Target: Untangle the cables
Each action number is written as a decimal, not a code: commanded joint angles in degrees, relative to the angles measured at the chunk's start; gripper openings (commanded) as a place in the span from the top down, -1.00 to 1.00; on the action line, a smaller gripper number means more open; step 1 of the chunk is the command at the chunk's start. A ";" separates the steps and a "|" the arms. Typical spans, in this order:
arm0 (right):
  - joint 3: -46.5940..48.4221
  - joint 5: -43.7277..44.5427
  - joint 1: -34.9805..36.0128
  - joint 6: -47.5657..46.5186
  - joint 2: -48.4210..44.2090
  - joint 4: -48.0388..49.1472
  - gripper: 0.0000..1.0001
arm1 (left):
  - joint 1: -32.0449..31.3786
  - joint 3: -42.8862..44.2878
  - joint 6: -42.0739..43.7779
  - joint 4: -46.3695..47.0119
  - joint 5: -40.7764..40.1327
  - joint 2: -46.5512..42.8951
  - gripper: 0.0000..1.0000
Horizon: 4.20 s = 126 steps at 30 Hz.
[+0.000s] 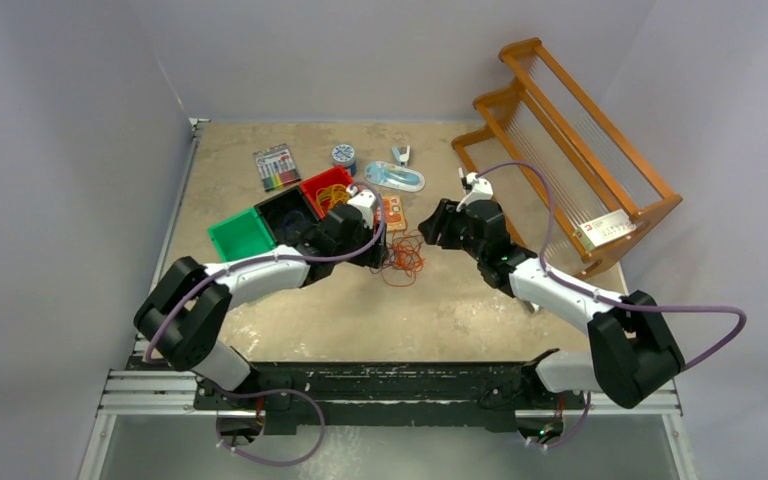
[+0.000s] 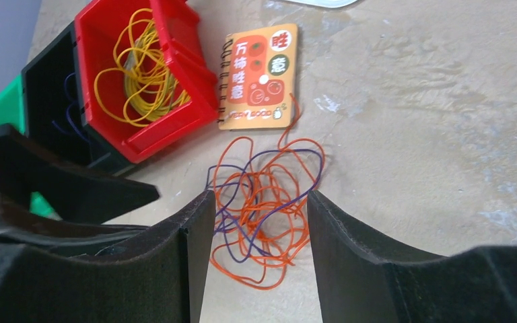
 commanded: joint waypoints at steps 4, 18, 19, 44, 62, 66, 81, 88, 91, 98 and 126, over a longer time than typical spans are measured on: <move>0.41 -3.81 0.07 -0.65 -0.18 1.76 -0.11 | -2.01 5.10 6.42 1.82 2.41 4.89 -0.12; 0.63 -4.92 0.08 -1.99 -0.12 1.92 -0.10 | -2.61 7.43 7.02 1.53 3.55 9.85 0.26; 0.63 -5.00 0.08 -2.04 -0.19 1.92 -0.10 | -2.59 7.67 7.02 1.28 3.55 10.08 0.29; -7.33 1.59 0.03 -3.54 -15.48 15.63 -0.60 | -2.62 16.65 7.17 -11.19 -1.28 -0.17 1.00; -11.35 -8.82 0.03 -7.62 -13.87 22.43 -0.99 | -2.61 24.51 7.70 -15.26 1.02 -4.37 1.00; -11.54 -11.92 0.07 -9.54 -11.81 27.14 -0.91 | -2.61 25.83 7.13 -15.41 1.81 -4.80 1.00; -9.46 -18.12 0.07 -6.70 -1.76 40.19 -0.62 | -2.61 28.66 7.59 -16.21 3.46 -6.62 1.00; -5.89 -16.68 0.03 -4.79 3.47 42.33 -0.54 | -2.59 29.81 9.15 -16.82 3.21 -7.13 1.00; -3.84 -17.17 0.08 -4.62 5.53 43.11 -0.54 | -2.61 30.68 9.72 -17.44 3.17 -7.06 1.00; -2.14 -19.93 0.07 -3.85 12.37 46.47 -0.38 | -2.61 33.88 9.78 -17.49 3.64 -6.94 1.00; -8.71 -18.60 0.08 -0.98 20.99 50.79 0.31 | -0.58 45.81 13.24 -24.21 -20.69 -12.61 1.00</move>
